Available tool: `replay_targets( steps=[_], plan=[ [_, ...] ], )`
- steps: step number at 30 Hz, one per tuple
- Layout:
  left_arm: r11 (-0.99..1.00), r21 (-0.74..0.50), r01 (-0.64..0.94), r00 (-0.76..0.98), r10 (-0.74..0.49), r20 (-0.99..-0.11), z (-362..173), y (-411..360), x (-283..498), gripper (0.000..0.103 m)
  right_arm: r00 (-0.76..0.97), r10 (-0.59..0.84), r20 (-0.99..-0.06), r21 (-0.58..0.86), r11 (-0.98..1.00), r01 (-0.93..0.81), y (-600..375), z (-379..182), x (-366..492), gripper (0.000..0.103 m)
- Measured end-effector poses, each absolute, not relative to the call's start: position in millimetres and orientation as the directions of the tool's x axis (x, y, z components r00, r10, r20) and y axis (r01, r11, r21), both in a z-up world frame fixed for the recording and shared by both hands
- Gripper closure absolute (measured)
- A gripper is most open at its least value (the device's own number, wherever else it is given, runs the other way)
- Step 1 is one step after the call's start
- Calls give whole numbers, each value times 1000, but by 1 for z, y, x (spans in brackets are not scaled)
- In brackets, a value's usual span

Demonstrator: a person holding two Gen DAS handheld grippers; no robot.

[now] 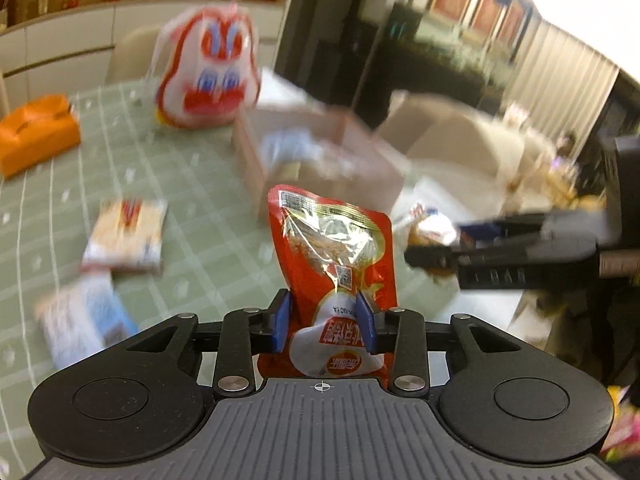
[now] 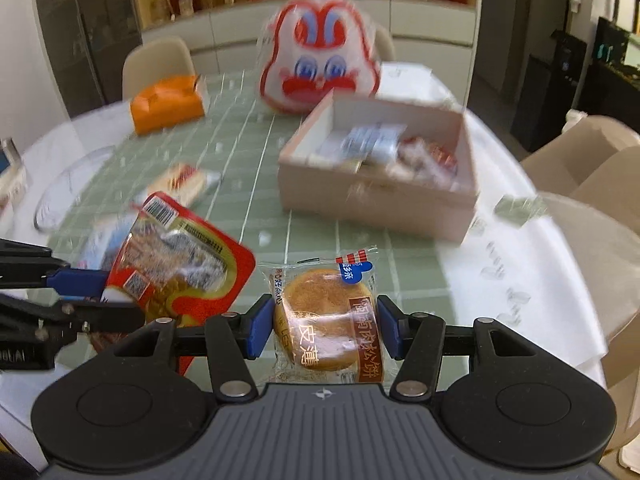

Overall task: Organize snacks
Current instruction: 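Carry the red packet and pastry packet into the pink box and open both tools, then grasp the Want Want rice cracker packet with the right tool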

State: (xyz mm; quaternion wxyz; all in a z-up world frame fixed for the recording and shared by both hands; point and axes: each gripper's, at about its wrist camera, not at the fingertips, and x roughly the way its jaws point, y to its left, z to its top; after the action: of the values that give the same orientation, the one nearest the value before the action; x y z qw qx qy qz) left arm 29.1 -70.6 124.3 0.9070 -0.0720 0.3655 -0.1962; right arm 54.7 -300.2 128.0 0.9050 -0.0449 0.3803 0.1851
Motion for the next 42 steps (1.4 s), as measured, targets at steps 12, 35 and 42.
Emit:
replay_targets(
  steps=[12, 35, 42],
  plan=[
    [899, -347, 265, 686, -429, -588, 134, -103, 236, 62, 752, 273, -600, -7, 938, -346, -318, 215, 201, 48],
    [919, -200, -341, 578, 37, -815, 70, 68, 171, 64, 537, 492, -686, 202, 837, -509, -236, 130, 208, 32],
    [897, -179, -404, 534, 73, -842, 63, 85, 85, 64, 384, 516, -765, 298, 814, -499, -127, 94, 192, 28]
  ],
)
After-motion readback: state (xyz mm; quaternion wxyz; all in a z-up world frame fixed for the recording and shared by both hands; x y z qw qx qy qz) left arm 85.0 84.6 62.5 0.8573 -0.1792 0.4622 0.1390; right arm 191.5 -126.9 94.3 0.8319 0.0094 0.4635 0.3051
